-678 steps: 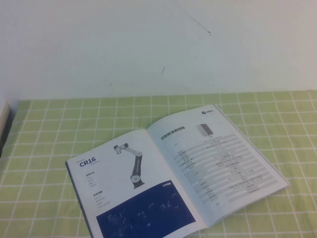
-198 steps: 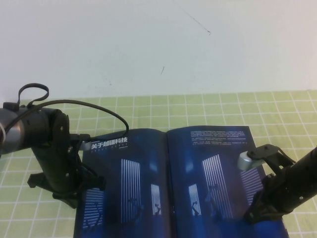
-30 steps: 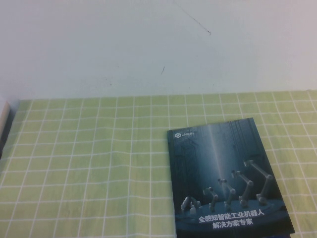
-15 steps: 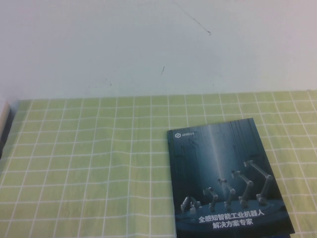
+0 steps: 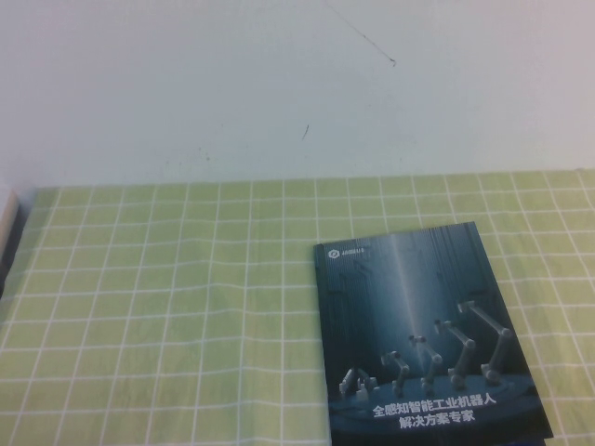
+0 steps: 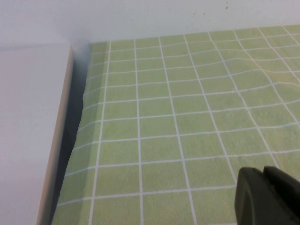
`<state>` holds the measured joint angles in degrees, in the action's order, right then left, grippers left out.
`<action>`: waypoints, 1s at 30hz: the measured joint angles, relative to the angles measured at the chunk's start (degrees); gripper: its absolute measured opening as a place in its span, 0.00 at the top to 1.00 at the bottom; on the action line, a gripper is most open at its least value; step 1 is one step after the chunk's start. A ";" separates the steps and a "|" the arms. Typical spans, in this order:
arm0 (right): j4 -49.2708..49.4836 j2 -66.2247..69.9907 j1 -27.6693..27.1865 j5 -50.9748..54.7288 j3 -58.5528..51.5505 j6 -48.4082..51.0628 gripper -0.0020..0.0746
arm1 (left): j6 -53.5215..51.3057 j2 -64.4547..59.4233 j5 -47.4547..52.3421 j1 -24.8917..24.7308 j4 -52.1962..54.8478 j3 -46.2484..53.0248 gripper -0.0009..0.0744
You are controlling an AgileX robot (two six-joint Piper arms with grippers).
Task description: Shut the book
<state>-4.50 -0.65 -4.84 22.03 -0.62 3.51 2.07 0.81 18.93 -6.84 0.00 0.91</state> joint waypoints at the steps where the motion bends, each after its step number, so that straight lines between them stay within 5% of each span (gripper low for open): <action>1: 0.00 0.00 -0.25 -0.45 -0.10 -0.66 0.98 | 0.00 0.00 0.00 0.00 0.00 0.00 0.99; 30: 0.33 0.00 -0.46 -1.68 -0.38 -3.51 0.98 | 0.00 0.00 0.00 0.00 0.00 0.00 0.99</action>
<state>-4.17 -0.65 -5.30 20.35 -1.00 0.00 2.07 0.81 18.93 -6.84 0.00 0.91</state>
